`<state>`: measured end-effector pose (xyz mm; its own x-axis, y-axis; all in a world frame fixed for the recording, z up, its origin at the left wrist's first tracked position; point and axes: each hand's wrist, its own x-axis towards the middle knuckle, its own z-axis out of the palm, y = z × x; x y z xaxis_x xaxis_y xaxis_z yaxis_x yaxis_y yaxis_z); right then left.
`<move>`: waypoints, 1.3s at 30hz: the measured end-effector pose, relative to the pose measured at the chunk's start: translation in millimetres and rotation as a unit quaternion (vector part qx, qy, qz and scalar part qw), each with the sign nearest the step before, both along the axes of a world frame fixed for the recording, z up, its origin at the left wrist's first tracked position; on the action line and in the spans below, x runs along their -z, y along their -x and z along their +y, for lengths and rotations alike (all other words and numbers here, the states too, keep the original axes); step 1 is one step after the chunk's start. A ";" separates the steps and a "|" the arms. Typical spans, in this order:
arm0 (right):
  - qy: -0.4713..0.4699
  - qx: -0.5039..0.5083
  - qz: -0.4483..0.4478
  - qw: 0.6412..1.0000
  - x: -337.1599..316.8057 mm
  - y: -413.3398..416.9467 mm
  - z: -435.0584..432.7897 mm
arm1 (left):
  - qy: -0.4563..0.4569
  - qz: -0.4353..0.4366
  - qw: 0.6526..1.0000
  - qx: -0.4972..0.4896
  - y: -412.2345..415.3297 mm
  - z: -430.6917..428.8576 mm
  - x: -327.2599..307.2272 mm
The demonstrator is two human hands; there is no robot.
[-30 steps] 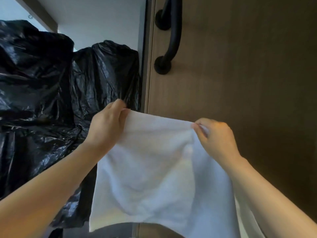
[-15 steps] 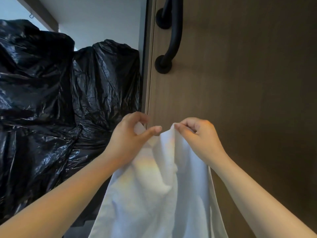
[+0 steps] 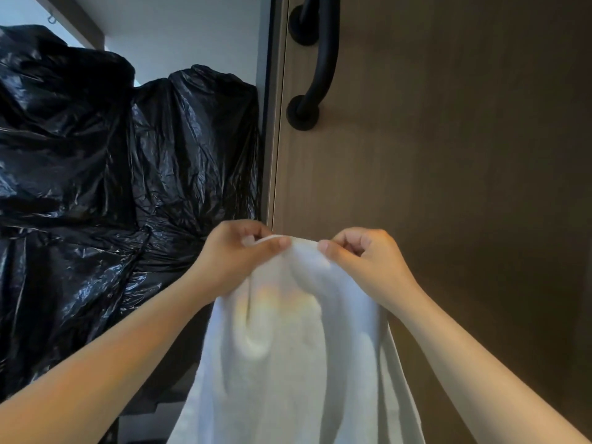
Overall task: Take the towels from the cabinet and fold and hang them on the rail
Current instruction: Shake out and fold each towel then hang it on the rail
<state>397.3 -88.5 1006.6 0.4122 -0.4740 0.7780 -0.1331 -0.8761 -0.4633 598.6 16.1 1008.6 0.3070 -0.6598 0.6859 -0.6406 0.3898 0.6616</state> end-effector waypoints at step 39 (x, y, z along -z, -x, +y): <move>-0.011 -0.069 0.000 0.998 10.9 0.7 15.6 | -0.070 0.014 0.985 0.158 11.9 -3.8 31.3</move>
<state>396.6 -72.9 995.7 0.4746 -0.4298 0.7681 -0.0125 -0.8759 -0.4823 586.8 12.3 977.3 0.0884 -0.8127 0.5759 -0.4824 0.4710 0.7386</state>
